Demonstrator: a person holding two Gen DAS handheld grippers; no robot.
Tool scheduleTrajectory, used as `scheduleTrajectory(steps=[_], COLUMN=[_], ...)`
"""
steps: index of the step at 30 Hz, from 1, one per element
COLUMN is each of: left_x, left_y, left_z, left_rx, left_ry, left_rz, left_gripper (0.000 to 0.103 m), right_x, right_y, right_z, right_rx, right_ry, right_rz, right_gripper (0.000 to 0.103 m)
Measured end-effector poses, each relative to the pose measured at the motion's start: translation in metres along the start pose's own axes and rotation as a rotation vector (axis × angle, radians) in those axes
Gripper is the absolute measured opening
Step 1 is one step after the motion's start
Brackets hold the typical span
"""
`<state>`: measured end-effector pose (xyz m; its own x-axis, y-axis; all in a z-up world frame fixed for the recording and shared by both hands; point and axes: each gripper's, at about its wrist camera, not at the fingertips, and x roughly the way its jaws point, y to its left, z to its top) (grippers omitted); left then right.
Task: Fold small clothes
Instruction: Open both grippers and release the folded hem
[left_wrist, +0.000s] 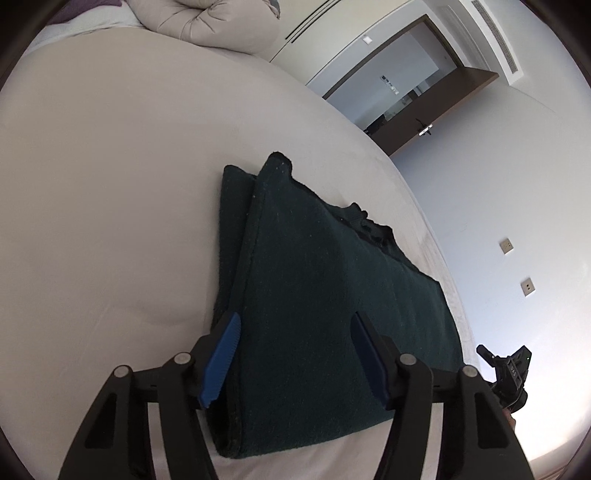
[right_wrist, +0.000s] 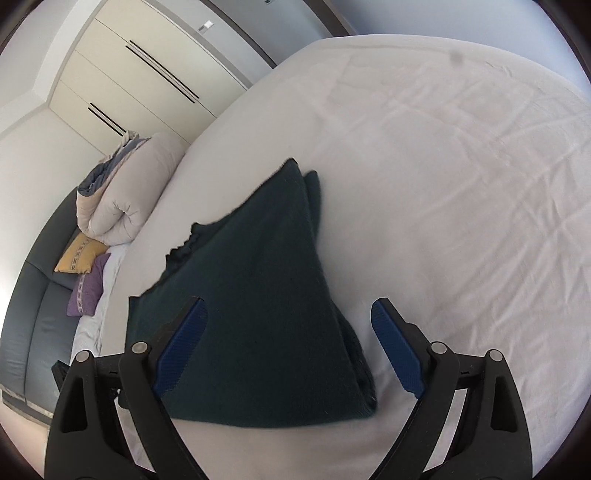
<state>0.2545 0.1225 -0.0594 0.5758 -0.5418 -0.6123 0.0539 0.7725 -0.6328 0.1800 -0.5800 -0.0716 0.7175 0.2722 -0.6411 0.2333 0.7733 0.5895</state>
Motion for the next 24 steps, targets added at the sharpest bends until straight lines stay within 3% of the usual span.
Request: scheduleTrajectory(steps=[9,14,19,21,22,24], left_x=[-0.001,-0.003,-0.005,-0.009,-0.009,-0.008], left_y=[-0.012,-0.006,-0.001,-0.005,-0.006,-0.009], left_z=[-0.013,-0.017,-0.016,-0.015,-0.015,-0.015], left_rx=[0.109,0.120,0.113,0.133,0.135,0.148], left_ry=[-0.010,-0.007,-0.015,-0.034,-0.042,-0.036], left_rz=[0.058,0.105,0.126,0.140,0.150,0.147], left_gripper=[0.064,0.048,0.045,0.054,0.066,0.068], right_x=[-0.011,-0.010,-0.010,-0.011,-0.011,-0.009], right_y=[-0.002,0.002,0.003,0.004,0.004,0.005], right_z=[-0.019,-0.018,-0.017,-0.016,-0.016,-0.017], right_rx=[-0.058,-0.104,-0.121,-0.131,-0.131,-0.138], right_ry=[-0.016,-0.021,-0.022,-0.028,-0.025,-0.014], right_rz=[-0.039,-0.086,-0.103,-0.113,-0.108,-0.108], right_gripper=[0.091,0.085,0.084,0.084,0.084,0.084])
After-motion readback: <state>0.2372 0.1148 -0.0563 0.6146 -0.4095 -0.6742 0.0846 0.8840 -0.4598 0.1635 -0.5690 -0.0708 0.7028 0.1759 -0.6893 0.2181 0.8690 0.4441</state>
